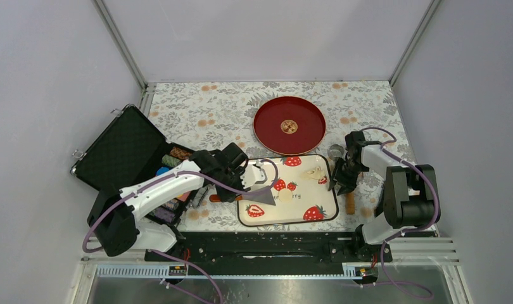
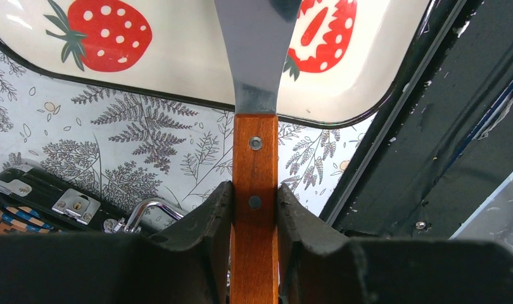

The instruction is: Roll out the dumpling wrappers from the dough

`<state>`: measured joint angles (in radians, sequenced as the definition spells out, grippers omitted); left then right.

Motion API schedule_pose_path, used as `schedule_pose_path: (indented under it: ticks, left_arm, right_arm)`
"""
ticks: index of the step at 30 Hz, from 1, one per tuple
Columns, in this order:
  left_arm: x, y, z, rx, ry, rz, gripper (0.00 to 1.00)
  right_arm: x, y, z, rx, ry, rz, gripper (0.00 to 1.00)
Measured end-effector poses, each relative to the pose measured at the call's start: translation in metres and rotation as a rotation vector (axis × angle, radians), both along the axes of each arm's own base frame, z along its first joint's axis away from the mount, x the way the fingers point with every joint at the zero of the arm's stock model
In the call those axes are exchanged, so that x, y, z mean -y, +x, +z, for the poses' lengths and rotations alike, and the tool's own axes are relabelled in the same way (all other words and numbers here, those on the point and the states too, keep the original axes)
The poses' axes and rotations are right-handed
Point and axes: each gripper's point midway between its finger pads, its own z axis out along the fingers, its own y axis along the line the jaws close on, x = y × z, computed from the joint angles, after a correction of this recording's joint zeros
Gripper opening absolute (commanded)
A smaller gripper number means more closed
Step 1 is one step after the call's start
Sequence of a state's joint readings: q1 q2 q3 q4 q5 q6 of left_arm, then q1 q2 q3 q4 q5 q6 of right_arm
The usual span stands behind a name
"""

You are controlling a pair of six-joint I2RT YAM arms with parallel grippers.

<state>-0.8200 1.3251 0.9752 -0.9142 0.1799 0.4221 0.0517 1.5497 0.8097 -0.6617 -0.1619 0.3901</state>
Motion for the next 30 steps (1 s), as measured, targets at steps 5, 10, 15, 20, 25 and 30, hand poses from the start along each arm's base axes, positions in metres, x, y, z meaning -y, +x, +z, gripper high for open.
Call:
schedule_pose_path:
  ticks: [5,10,15,20,25,30]
  left_arm:
    - [0.003,0.000,-0.003,-0.012,0.014,-0.007,0.00]
    - [0.007,0.001,-0.003,-0.018,0.024,-0.017,0.00]
    - [0.008,0.002,-0.004,-0.015,0.033,-0.033,0.00]
    - [0.010,0.002,-0.008,-0.024,0.049,-0.045,0.00]
    - [0.012,0.002,-0.012,-0.034,0.072,-0.053,0.00]
    - [0.014,0.004,-0.013,-0.038,0.095,-0.059,0.00]
  right_arm:
    - [-0.003,0.002,-0.001,0.012,0.017,0.007,0.40]
    - [-0.005,0.004,0.000,0.018,0.034,0.012,0.36]
    - [-0.007,0.003,0.000,0.018,0.042,0.015,0.35]
    - [-0.007,0.003,0.000,0.019,0.042,0.020,0.32]
    - [-0.007,0.003,0.000,0.020,0.043,0.027,0.30]
    - [-0.007,0.003,0.000,0.020,0.048,0.031,0.28]
